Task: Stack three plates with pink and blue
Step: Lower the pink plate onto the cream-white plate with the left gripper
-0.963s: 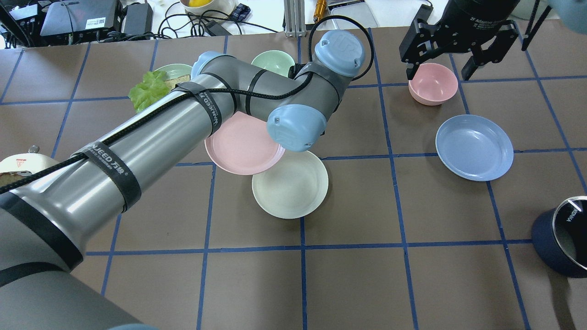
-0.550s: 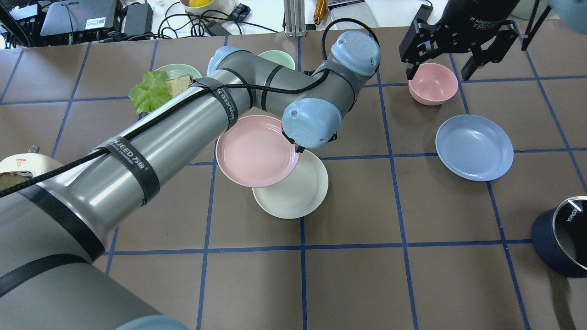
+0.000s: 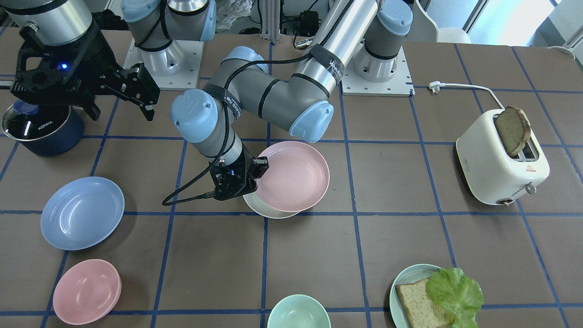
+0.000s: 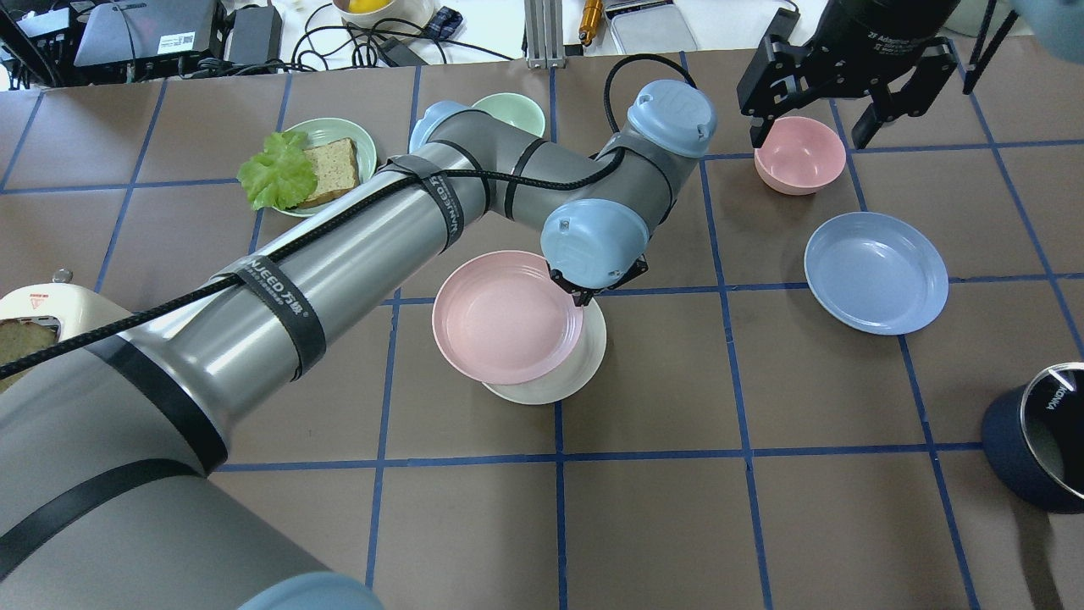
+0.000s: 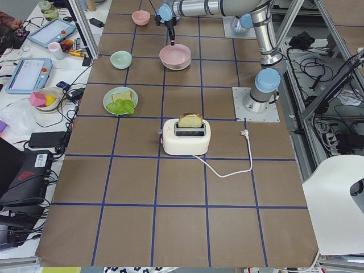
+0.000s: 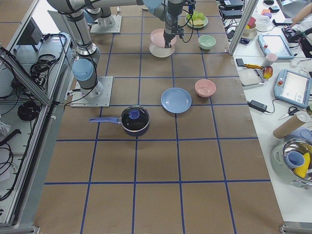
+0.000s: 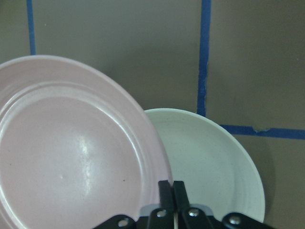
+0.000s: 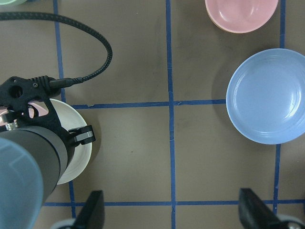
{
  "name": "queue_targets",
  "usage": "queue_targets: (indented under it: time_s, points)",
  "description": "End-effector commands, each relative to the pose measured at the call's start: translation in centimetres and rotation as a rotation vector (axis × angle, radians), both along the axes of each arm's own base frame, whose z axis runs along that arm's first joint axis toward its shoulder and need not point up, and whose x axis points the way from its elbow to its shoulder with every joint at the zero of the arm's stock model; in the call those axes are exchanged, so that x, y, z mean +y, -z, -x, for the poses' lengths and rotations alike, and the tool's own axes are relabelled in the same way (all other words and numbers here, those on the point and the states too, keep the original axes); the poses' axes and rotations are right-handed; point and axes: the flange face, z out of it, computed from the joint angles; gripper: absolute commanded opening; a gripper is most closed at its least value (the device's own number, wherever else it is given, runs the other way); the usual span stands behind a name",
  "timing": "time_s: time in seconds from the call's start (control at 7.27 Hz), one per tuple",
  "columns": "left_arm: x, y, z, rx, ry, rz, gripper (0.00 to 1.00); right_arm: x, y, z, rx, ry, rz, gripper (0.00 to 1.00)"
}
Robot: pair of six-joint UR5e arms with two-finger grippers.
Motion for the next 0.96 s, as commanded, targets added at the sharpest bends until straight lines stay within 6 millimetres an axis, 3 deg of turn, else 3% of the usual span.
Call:
queue_targets:
  time_s: [0.0,0.83]
  points:
    - [0.2,0.6,0.5,0.029,-0.053,-0.016,0.03,0.0,0.0,0.0,0.0,0.0,0.0,1.0]
    - [-1.3,1.4,3.0,0.038,-0.034,0.004,0.03,0.0,0.0,0.0,0.0,0.0,-0.001,1.0]
